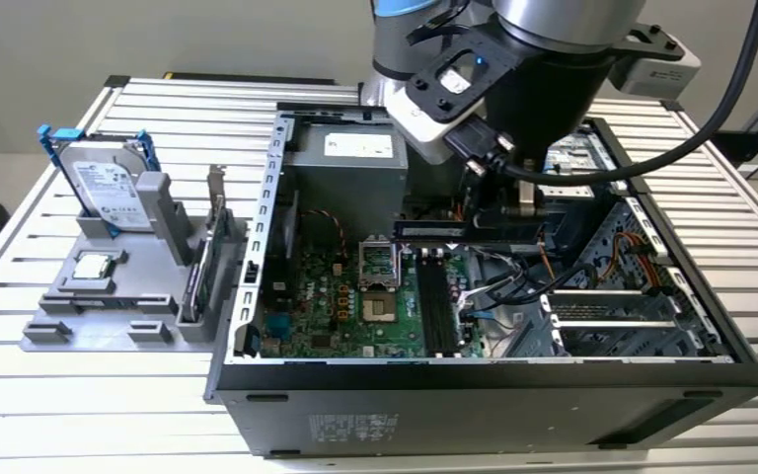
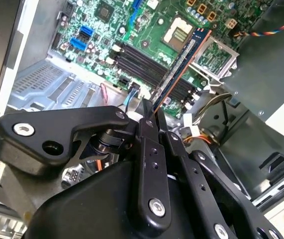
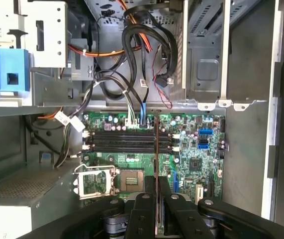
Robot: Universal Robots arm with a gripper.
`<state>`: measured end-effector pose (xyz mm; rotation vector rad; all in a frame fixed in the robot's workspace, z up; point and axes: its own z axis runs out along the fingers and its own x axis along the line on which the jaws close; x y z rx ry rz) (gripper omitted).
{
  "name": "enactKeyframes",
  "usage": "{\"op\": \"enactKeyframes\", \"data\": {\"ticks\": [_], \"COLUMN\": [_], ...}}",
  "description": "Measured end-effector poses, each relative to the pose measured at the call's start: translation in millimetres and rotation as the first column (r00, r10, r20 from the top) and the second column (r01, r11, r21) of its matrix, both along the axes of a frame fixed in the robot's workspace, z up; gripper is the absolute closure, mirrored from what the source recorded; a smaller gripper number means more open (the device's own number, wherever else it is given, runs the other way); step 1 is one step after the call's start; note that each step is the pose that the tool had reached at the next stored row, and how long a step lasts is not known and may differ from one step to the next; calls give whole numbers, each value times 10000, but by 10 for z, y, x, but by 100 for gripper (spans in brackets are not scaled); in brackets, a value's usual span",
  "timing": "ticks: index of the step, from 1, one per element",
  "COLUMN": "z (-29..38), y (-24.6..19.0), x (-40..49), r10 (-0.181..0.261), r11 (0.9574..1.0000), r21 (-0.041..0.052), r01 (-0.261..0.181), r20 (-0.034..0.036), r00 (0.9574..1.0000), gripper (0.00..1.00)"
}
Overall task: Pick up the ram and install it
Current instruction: 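Pick up the ram and move it above insertion slot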
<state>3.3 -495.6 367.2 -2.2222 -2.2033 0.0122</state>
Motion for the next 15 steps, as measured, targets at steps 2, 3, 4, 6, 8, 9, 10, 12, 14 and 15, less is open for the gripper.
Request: {"op": "enactKeyframes", "data": {"ticks": [2,3,4,6,8,9,10,12,14,15], "z": [-3,-3,-4,-5,-6,-7,-8,-9,-9,-8], "y": [0,0,0,0,0,0,0,0,0,0], "x": [29,42,53,67,68,68,69,69,69,69], "r10": [0,-1,0,-1,-1,-1,-1,0,0,0], "r11": [10000,10000,10000,10000,10000,10000,10000,10000,10000,10000], "r21": [0,0,0,0,0,0,-3,-3,-4,-4], "r01": [0,1,0,1,1,1,1,0,0,0], "r20": [0,0,0,0,0,-1,0,0,0,0], "r00": [10000,10000,10000,10000,10000,10000,10000,10000,10000,10000], "gripper": [100,100,100,100,100,100,100,100,100,100]}}
